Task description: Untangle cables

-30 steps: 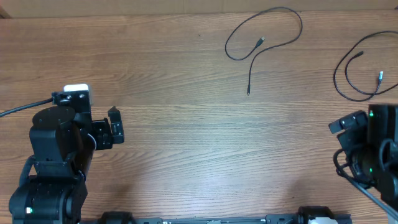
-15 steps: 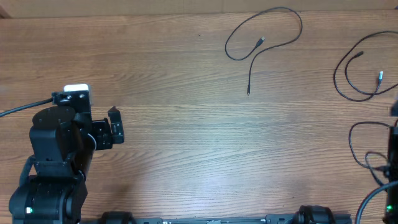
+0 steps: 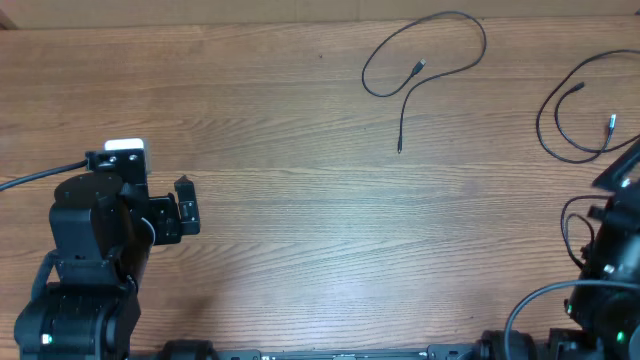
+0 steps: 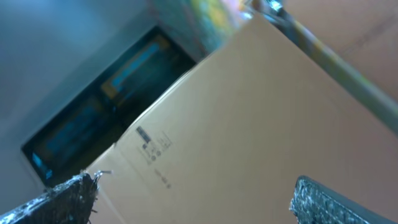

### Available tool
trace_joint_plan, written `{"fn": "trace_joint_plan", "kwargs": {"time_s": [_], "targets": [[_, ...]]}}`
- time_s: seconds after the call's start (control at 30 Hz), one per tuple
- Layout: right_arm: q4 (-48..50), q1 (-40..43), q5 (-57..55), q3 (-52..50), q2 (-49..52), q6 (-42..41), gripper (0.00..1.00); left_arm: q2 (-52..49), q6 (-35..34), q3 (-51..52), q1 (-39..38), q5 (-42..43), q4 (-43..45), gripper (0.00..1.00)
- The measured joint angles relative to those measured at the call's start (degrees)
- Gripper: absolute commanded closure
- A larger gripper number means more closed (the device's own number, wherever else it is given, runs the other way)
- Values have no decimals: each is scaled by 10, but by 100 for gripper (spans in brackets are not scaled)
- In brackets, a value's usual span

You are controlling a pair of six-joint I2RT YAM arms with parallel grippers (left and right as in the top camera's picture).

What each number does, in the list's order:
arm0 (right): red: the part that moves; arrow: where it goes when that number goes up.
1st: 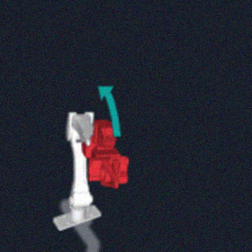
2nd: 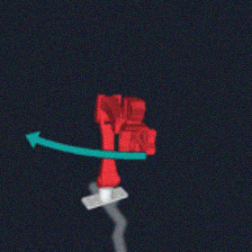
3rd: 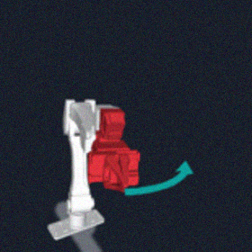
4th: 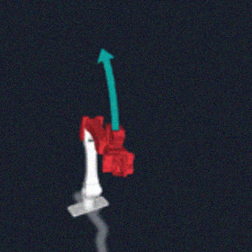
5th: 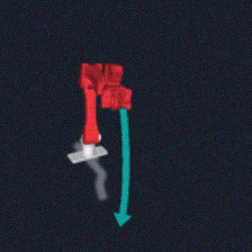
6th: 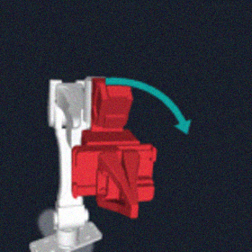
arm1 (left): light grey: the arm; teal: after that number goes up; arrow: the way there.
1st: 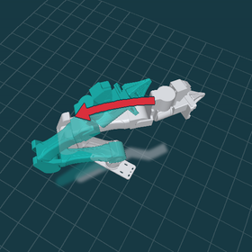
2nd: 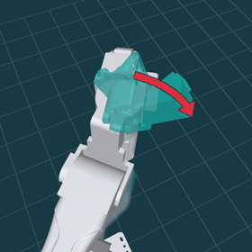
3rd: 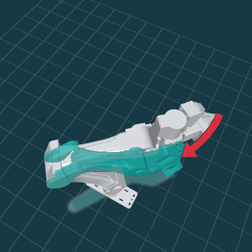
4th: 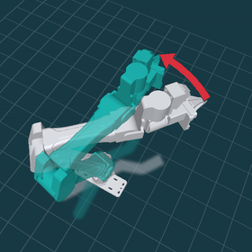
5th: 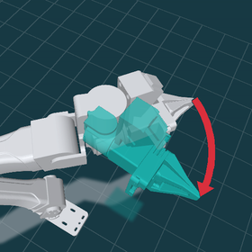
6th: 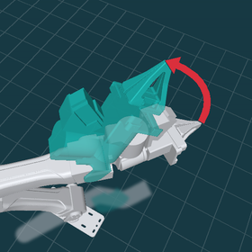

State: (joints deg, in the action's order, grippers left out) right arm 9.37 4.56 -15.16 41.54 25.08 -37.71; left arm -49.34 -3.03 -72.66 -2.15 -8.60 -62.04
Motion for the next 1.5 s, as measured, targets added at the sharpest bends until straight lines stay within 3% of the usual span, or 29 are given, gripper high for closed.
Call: {"fn": "trace_joint_plan", "kwargs": {"time_s": [0.13, 0.4, 0.8, 1.5], "targets": [[7, 0, 40, -42, -31, 111, 0, 24, -4, 0, 0, 0, -6, 1], [0, 0, 88, -166, -74, 195, 0, 133, -48, 89, 0, 0, 67, 0], [-110, 1, 109, -275, -145, 221, 0, 313, -65, 326, 0, 2, 248, 0], [-120, 3, 113, -405, -243, 225, 0, 468, -65, 480, 0, 2, 351, 0]]}}
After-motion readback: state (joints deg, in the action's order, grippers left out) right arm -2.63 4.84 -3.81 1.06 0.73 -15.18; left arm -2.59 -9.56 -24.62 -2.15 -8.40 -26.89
